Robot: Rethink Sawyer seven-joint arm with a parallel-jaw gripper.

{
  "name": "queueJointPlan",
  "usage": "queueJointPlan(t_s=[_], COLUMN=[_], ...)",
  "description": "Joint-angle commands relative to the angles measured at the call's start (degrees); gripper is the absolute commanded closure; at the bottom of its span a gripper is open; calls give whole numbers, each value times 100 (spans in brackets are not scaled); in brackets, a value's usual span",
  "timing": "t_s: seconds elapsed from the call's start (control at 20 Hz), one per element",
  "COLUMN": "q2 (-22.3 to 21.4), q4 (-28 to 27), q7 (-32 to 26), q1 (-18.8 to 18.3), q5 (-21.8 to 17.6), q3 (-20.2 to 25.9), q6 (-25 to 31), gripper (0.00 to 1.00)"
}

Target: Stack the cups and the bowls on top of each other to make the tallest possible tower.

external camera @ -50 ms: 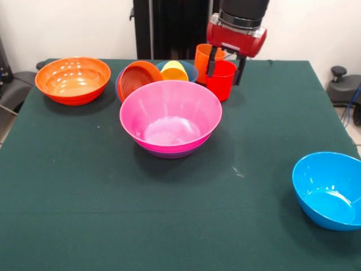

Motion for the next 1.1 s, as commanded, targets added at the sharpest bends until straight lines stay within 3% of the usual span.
queueJointPlan(t_s=[0.05, 1.1], q2=[-124, 44], q4=[56, 304], q7=[594, 769], q1=[165, 209], q5=[175, 505], q3=[183, 139], q6=[592, 310], gripper=[0, 0])
